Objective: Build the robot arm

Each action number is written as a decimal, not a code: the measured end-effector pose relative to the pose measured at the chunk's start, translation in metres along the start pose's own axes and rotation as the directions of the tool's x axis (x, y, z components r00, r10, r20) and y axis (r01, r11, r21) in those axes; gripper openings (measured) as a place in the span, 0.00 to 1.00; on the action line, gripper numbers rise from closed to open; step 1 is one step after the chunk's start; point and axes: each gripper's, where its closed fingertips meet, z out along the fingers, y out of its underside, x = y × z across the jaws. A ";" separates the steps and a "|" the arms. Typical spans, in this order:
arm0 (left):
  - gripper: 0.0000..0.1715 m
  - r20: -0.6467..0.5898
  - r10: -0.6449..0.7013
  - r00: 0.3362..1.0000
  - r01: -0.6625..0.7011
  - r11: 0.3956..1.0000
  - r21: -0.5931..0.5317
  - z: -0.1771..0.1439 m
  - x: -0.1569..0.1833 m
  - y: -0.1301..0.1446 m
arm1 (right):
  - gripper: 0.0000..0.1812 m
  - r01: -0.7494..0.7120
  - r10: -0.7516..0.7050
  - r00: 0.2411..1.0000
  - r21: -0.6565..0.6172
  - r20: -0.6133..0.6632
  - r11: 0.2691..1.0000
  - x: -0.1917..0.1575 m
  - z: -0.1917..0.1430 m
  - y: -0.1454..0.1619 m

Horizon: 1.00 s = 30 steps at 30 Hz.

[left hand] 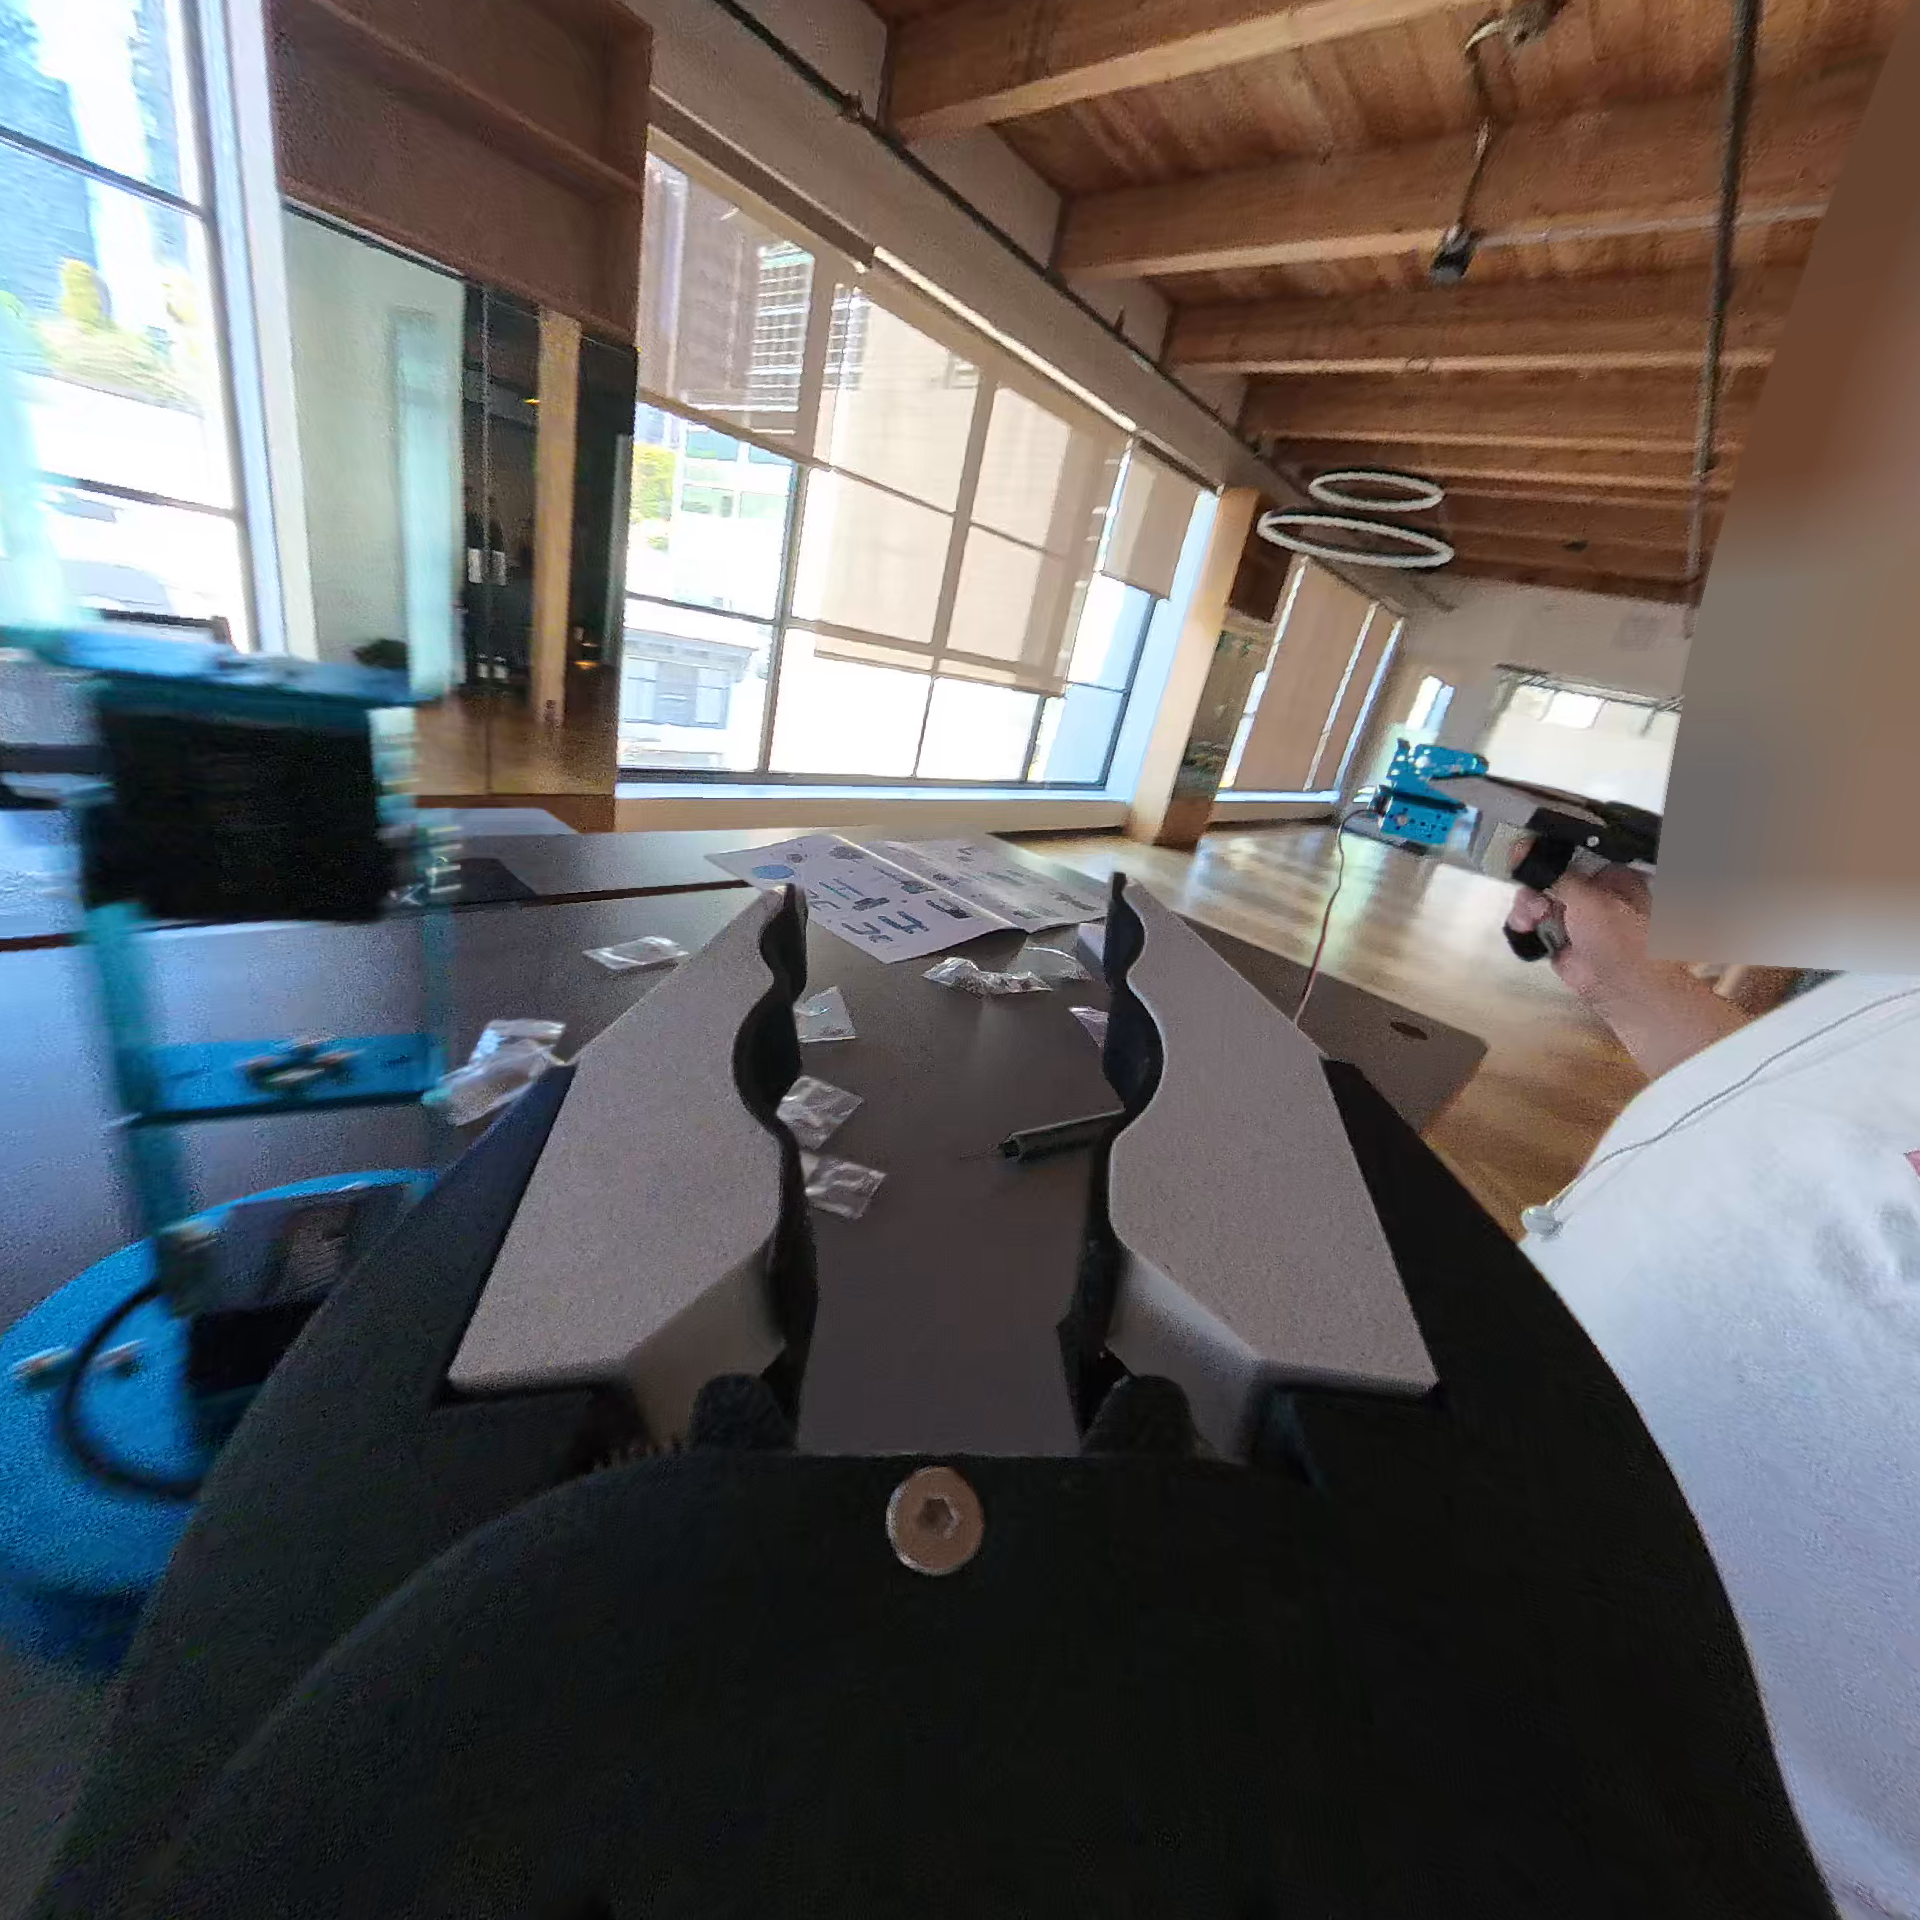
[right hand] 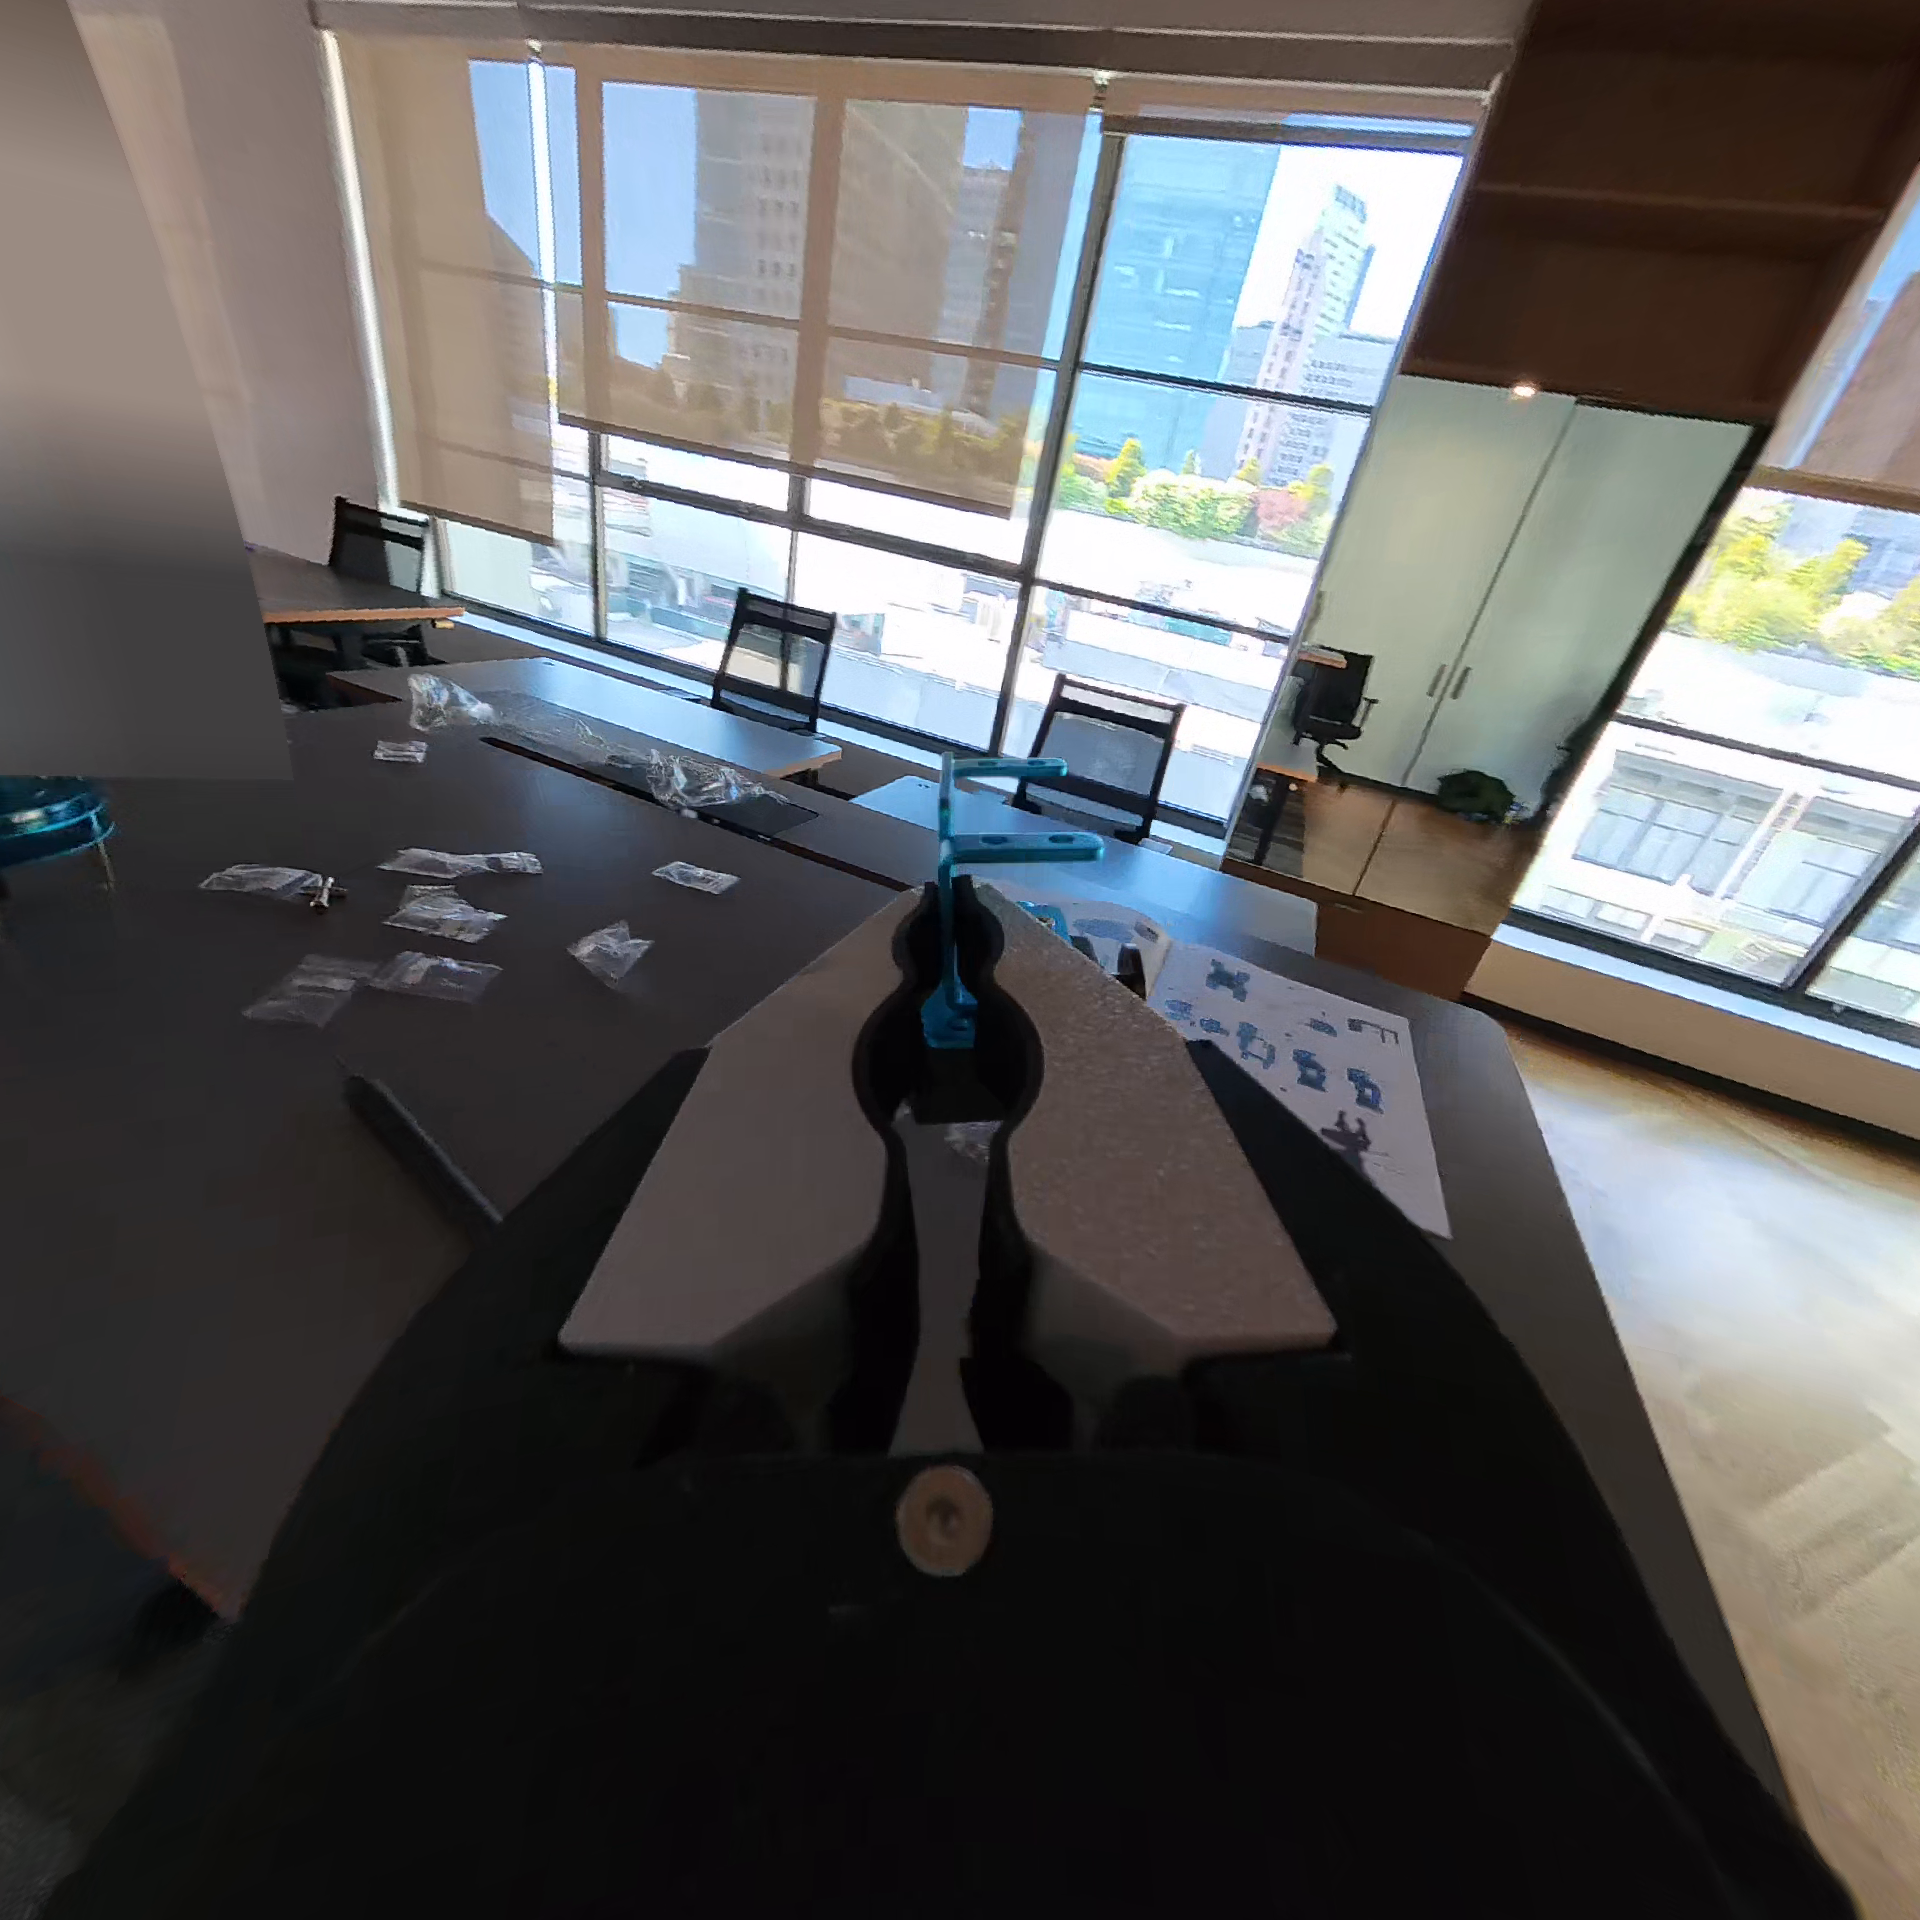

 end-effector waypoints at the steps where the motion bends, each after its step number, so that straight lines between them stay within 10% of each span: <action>1: 0.33 0.020 0.018 1.000 -0.018 1.000 -0.004 0.016 0.018 0.005 | 0.00 -0.009 0.009 0.999 0.009 0.031 1.000 0.018 -0.001 0.007; 15: 0.23 0.112 -0.019 0.994 0.030 0.994 -0.101 0.328 0.207 0.203 | 0.01 -0.201 0.226 0.936 -0.118 0.270 0.972 0.203 0.048 0.131; 30: 0.26 0.362 0.220 0.906 -0.125 0.955 -0.269 0.386 0.171 0.257 | 0.01 -0.404 0.399 0.915 -0.149 -0.068 0.902 0.290 0.202 0.206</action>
